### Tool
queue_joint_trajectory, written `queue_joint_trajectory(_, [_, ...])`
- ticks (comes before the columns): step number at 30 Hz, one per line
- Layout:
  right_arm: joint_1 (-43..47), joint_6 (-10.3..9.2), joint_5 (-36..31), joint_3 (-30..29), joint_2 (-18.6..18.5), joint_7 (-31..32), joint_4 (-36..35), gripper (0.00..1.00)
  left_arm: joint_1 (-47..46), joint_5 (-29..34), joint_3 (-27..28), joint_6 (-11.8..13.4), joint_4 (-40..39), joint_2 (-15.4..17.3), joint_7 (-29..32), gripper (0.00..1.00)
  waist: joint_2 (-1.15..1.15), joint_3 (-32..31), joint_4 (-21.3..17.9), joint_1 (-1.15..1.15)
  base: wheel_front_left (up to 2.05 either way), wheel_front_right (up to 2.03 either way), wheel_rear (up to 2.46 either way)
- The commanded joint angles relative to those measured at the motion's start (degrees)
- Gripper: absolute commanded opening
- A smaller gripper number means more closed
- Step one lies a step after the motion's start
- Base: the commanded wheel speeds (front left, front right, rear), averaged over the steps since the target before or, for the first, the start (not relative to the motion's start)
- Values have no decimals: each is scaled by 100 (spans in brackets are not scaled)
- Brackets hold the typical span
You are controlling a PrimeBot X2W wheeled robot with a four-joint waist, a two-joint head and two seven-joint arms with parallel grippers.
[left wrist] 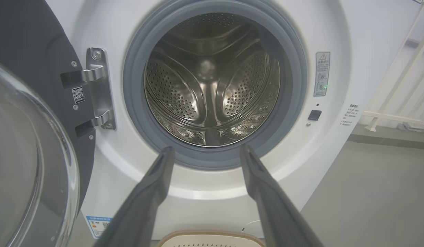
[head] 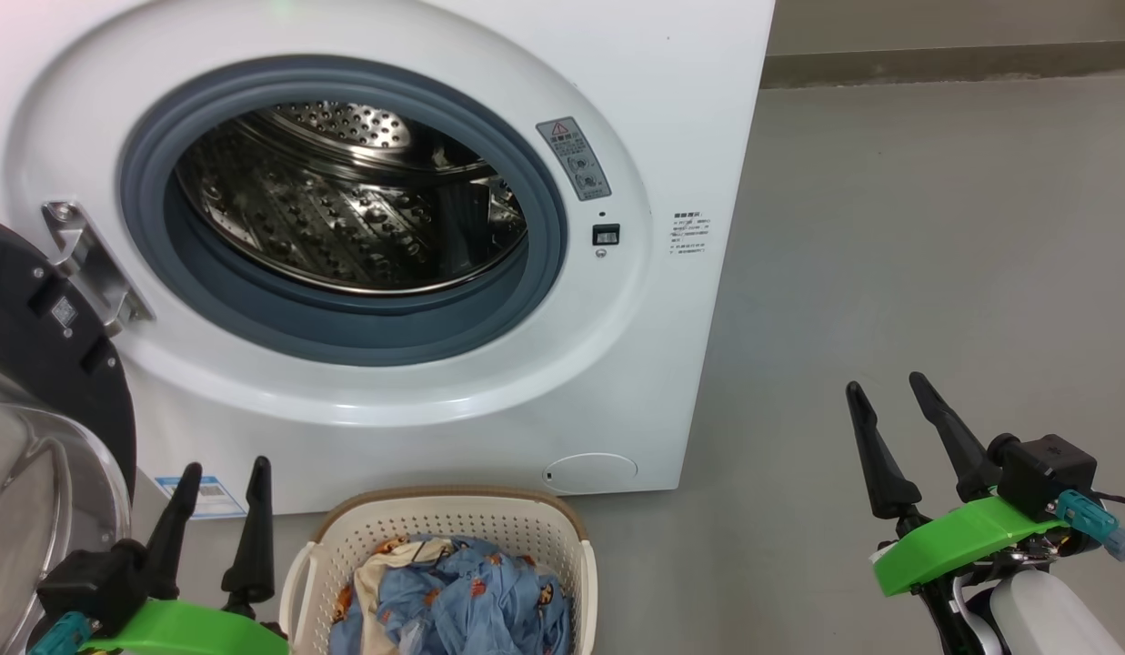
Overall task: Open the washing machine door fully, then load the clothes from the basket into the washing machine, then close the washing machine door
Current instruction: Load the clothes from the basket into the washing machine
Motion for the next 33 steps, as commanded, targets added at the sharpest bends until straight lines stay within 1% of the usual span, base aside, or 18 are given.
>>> queue_joint_trajectory(1, [-44, 26, -25, 109, -64, -54, -117, 100, -170, 10, 201, -13, -88, 169, -53, 100, 0, 11, -2, 0, 0, 0, 0])
queue_joint_trajectory(18, [-101, 26, -81, 39, 19, -54, -153, 100, -268, 17, 213, -57, -40, 149, -58, 100, 0, 247, -68, 0, 0, 0, 0])
queue_joint_trajectory(33, [-273, 26, -220, -43, 158, -54, -217, 100, -514, 75, 60, -125, 183, 72, -43, 100, 0, 772, -226, 0, 0, 0, 0])
